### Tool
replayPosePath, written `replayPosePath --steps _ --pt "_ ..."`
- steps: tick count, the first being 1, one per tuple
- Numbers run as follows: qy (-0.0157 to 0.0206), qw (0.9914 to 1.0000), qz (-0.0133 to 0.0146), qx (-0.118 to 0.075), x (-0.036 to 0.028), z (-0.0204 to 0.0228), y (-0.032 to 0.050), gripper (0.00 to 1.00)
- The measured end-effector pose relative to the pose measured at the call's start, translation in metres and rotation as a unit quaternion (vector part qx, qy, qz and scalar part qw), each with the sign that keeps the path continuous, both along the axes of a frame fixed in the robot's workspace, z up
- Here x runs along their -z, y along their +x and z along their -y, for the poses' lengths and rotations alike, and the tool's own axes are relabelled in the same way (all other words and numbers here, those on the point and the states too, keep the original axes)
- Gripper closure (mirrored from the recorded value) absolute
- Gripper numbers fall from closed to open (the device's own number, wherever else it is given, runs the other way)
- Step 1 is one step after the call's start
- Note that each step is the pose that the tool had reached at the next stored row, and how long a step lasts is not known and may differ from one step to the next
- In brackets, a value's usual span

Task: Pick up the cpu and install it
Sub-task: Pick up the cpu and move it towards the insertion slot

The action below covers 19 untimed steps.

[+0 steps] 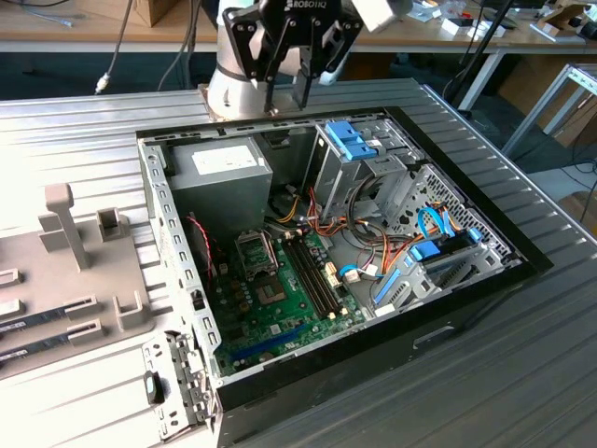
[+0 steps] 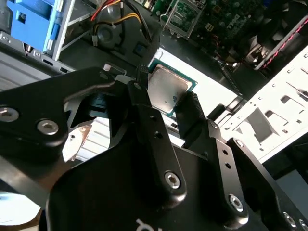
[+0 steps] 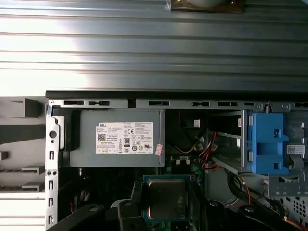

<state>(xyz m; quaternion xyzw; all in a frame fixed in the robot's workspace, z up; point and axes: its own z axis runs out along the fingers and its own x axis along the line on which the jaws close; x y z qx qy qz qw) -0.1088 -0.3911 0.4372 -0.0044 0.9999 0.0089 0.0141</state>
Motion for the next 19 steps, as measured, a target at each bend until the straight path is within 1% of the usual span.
replayPosePath --steps 4,6,15,16,18,19 --pt "0.0000 1.00000 0.0000 0.000 0.0025 0.0000 0.0087 0.53" --pt "-0.0001 1.00000 -0.0001 0.000 0.0046 0.0000 0.0161 0.53" --pt "0.0000 1.00000 0.0000 0.000 0.0102 0.0000 0.0365 0.53" --pt "0.0000 1.00000 0.0000 0.000 0.0121 0.0000 0.0423 0.53" --pt "0.0000 1.00000 0.0000 0.000 0.0145 0.0000 0.0487 0.53" --pt "0.0000 1.00000 0.0000 0.000 0.0151 0.0000 0.0503 0.53"
